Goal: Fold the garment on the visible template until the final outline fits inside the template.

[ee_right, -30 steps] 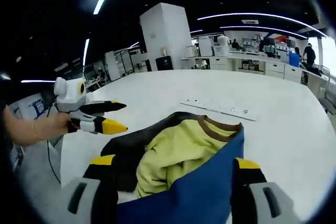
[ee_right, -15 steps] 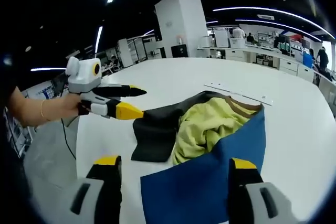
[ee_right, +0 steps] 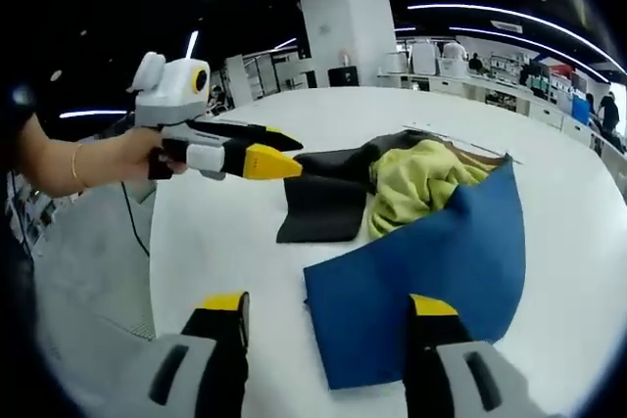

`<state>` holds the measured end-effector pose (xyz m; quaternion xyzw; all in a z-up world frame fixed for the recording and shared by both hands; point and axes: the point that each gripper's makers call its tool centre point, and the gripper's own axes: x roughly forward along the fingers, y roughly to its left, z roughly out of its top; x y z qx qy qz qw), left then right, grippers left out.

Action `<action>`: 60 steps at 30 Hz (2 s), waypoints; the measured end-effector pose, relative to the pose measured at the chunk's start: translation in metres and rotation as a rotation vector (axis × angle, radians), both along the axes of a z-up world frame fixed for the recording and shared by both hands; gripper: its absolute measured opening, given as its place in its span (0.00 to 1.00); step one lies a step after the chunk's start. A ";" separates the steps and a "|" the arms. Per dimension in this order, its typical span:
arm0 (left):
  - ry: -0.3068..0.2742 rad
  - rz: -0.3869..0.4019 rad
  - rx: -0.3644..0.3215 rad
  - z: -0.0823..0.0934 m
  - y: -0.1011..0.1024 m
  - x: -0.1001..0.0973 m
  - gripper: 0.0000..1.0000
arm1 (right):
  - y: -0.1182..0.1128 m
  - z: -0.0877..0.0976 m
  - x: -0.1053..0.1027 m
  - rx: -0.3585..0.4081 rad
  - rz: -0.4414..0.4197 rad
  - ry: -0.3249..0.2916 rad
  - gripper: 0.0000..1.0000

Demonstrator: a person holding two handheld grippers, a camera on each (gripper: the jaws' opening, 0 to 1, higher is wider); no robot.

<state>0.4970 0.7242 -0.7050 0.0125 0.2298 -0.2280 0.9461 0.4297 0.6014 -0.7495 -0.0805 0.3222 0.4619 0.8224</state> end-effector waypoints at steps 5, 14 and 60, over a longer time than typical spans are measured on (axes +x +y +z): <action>0.035 0.000 0.075 -0.018 0.004 0.002 0.37 | -0.010 -0.015 -0.002 -0.064 -0.029 -0.027 0.46; 0.068 -0.015 0.265 -0.051 0.018 0.005 0.22 | -0.013 -0.019 0.003 -0.167 -0.042 -0.110 0.32; 0.109 0.170 0.272 -0.016 0.128 -0.004 0.00 | -0.158 0.114 0.126 -0.024 -0.533 -0.319 0.00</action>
